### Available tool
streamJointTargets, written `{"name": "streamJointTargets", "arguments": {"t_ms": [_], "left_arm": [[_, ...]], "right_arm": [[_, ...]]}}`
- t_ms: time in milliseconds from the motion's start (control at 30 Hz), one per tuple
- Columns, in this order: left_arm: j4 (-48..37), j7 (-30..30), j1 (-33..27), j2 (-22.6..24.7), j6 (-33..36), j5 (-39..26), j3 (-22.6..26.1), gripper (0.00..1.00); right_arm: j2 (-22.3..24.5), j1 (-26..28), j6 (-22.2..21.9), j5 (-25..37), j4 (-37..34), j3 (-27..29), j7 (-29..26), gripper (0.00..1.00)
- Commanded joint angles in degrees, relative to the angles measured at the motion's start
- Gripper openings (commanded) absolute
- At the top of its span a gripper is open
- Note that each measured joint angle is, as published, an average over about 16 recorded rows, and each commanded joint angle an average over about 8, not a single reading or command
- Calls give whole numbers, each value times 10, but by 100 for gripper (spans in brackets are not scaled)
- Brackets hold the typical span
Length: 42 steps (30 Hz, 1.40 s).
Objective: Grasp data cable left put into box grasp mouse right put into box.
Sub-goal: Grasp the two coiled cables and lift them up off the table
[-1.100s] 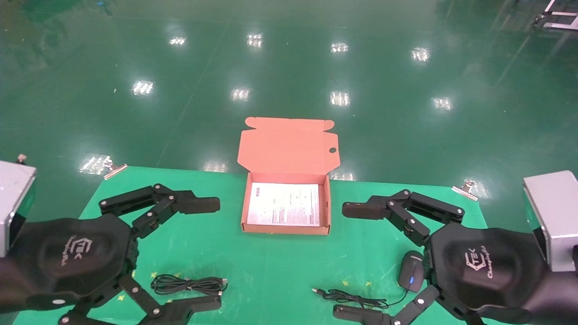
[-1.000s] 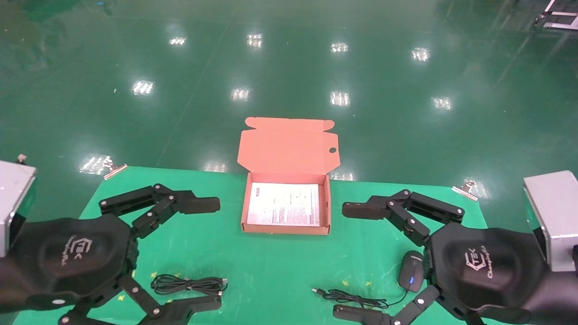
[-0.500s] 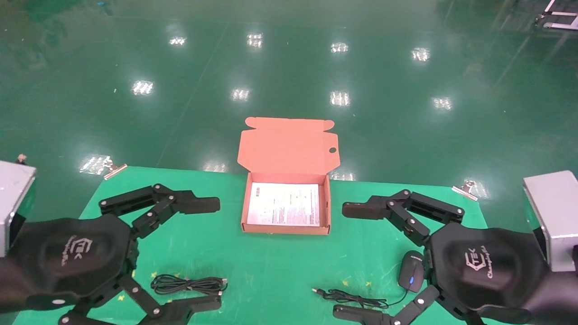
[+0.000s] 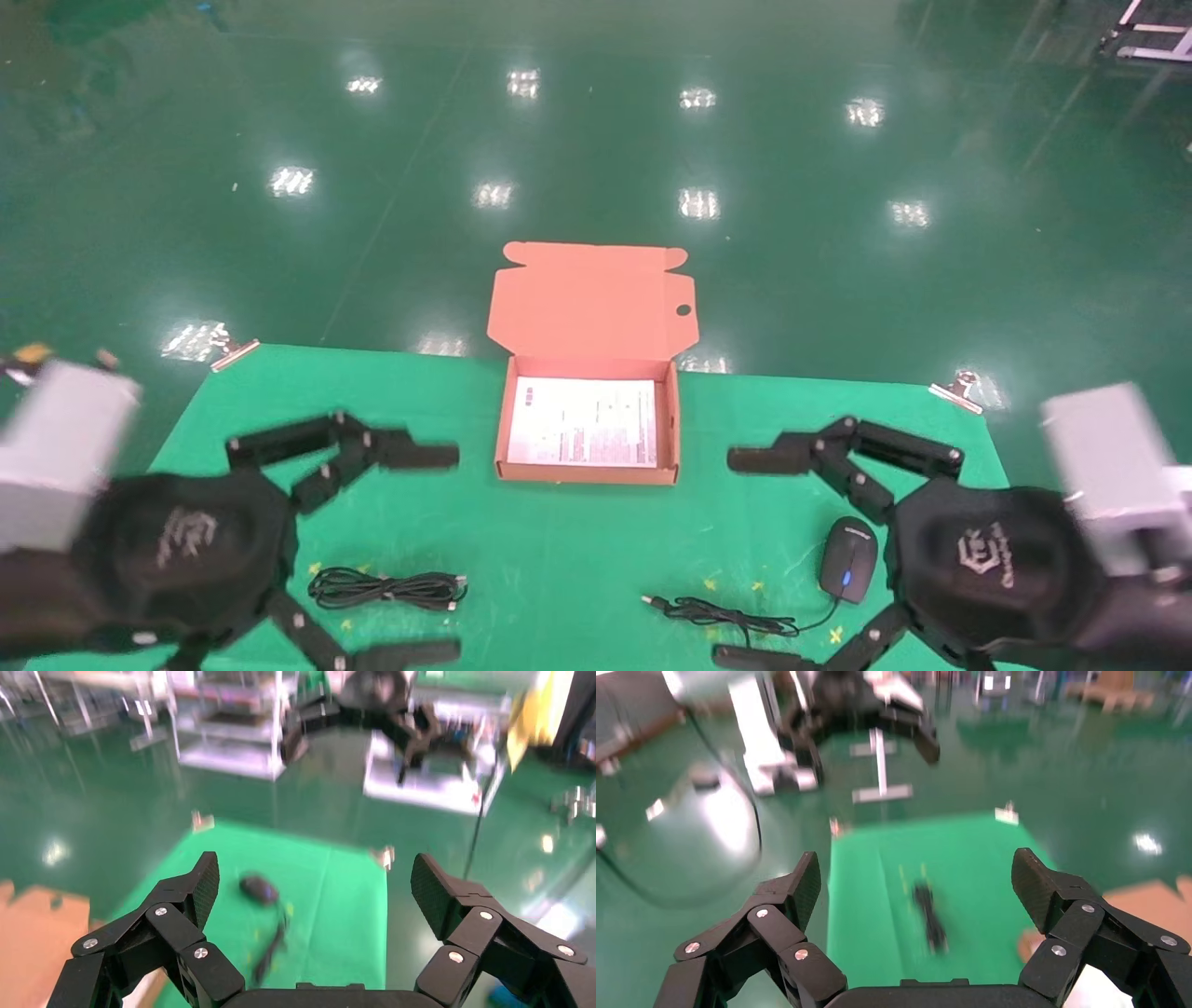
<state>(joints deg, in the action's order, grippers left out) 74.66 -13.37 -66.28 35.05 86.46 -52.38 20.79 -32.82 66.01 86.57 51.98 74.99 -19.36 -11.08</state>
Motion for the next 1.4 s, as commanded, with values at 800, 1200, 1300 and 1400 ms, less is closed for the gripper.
{"name": "streamJointTargets", "arguments": {"t_ms": [800,1200,1300,1400], "left_arm": [[23,19,-139,117,-32,-484,215,100],[19,-8,-96,169,-123,-656,266,100],[8,-25,-88,181,-137,-680,272,100],[-17,-44,-82,195,-147,-689,273,100]], "right_arm": [[-85,216,-6,460,27,-309,82,100],[-135,151,-122,606,23,-351,31,100],[-147,137,-144,630,19,-357,14,100],[-160,125,-163,650,9,-360,-3,100]]}}
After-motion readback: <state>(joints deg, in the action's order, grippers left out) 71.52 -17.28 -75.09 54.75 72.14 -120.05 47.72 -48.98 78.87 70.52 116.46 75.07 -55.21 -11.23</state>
